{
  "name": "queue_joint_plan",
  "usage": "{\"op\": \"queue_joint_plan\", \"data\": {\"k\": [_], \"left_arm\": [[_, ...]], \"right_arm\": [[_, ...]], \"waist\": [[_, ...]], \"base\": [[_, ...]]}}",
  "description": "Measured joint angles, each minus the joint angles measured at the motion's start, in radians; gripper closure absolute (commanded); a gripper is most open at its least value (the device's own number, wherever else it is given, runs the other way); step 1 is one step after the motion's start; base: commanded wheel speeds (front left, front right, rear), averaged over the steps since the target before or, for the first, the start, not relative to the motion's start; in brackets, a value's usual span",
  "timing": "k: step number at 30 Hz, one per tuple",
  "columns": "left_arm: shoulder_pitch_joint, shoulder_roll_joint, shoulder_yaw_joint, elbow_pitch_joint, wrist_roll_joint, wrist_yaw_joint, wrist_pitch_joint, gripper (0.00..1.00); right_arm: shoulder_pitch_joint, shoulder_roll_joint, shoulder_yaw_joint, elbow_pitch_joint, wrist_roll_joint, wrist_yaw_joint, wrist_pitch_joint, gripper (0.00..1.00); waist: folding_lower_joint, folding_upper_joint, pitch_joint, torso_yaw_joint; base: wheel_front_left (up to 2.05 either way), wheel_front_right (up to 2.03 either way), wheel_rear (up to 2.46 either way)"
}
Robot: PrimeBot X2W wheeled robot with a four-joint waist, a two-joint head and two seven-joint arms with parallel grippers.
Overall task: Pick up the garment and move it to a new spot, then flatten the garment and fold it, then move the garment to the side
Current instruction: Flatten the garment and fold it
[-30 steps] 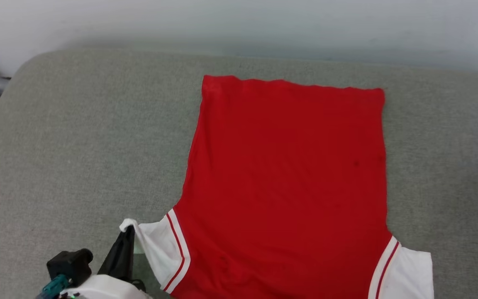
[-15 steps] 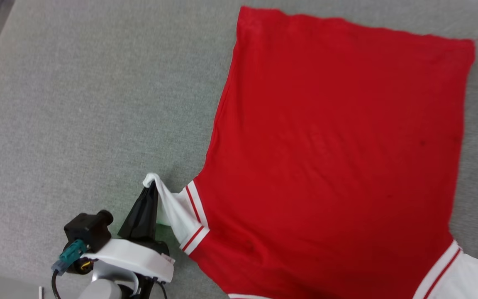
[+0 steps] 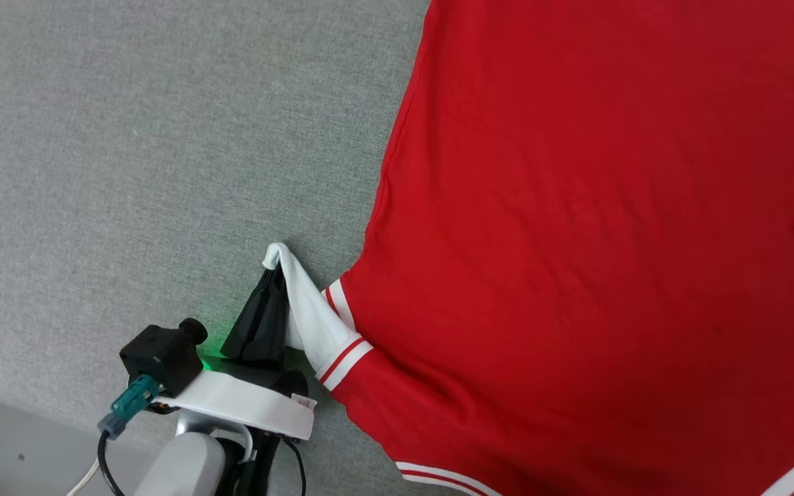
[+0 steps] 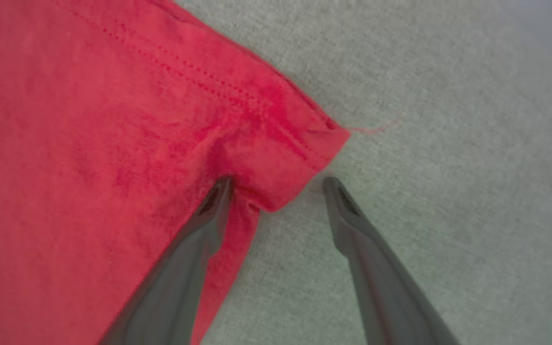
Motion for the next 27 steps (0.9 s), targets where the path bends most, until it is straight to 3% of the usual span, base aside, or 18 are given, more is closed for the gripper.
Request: {"op": "queue_joint_plan", "data": {"k": [6, 7, 8, 18, 27], "left_arm": [[-0.005, -0.021, 0.014, 0.007, 0.022, -0.022, -0.001, 1.00], [-0.005, -0.024, 0.016, 0.009, 0.025, -0.024, -0.001, 1.00], [-0.005, -0.027, 0.020, 0.011, 0.026, -0.026, -0.001, 1.00], [0.009, -0.039, 0.050, 0.036, 0.049, -0.035, -0.001, 1.00], [0.084, -0.009, 0.081, 0.053, 0.048, -0.018, 0.004, 1.00]], "right_arm": [[0.002, -0.023, 0.028, 0.002, 0.015, 0.000, 0.005, 0.00], [0.002, -0.025, 0.031, 0.002, 0.016, 0.000, 0.002, 0.72], [0.002, -0.026, 0.033, 0.003, 0.017, 0.000, -0.004, 1.00], [0.001, 0.012, 0.049, 0.046, 0.045, 0.000, -0.128, 1.00], [0.083, -0.036, 0.127, -0.009, 0.134, 0.000, -0.224, 1.00]], "waist": [[-0.0004, 0.0001, 0.024, 0.013], [-0.0004, 0.0000, 0.025, 0.013], [-0.0004, 0.0000, 0.024, 0.013], [0.0000, 0.0000, -0.037, -0.010], [0.0000, 0.0000, -0.170, -0.059]], "base": [[0.00, 0.00, 0.00], [0.00, 0.00, 0.00], [0.00, 0.00, 0.00], [0.00, 0.00, 0.00], [0.00, 0.00, 0.00]]}}
